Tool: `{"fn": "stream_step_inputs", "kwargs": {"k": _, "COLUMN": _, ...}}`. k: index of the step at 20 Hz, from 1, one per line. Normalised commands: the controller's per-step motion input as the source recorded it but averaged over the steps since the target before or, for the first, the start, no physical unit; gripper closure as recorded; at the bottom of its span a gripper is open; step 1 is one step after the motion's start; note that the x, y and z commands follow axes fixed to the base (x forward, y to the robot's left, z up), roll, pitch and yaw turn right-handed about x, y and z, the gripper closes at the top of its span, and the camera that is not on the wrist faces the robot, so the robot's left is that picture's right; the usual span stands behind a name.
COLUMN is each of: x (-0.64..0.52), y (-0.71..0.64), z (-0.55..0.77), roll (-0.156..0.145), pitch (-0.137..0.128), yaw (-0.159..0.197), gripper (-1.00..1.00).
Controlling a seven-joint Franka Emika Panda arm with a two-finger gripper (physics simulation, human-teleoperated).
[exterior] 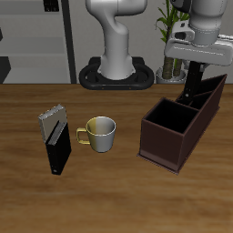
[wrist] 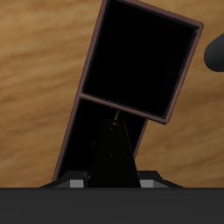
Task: Place the left black book into the left desk caddy's back compartment
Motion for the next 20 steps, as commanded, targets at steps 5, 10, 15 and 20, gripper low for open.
{"fn": "stream_step_inputs", "kwargs": {"k": 5, "x": 0.17, "y": 0.02, "z": -0.08, "roll": 0.007, "pitch": 0.018, "yaw": -0.016, "gripper": 1.00}}
{"fn": "stream_step_inputs", "kwargs": {"k": 10, "x": 0.17, "y": 0.01, "z": -0.16, "roll": 0.000, "pitch": 0.027, "yaw": -0.030, "gripper": 1.00}}
{"fn": "stream_step_inputs", "kwargs": {"k": 15, "x": 0.05, "y": 0.11, "z": -0.23, "roll": 0.026, "pitch": 0.035, "yaw": -0.024, "gripper": 1.00}}
{"fn": "stream_step_inputs", "kwargs": {"k": 20, "x": -0.06, "y": 0.11, "z": -0.11, "roll": 0.036, "pitch": -0.003, "yaw": -0.010, "gripper": 1.00}}
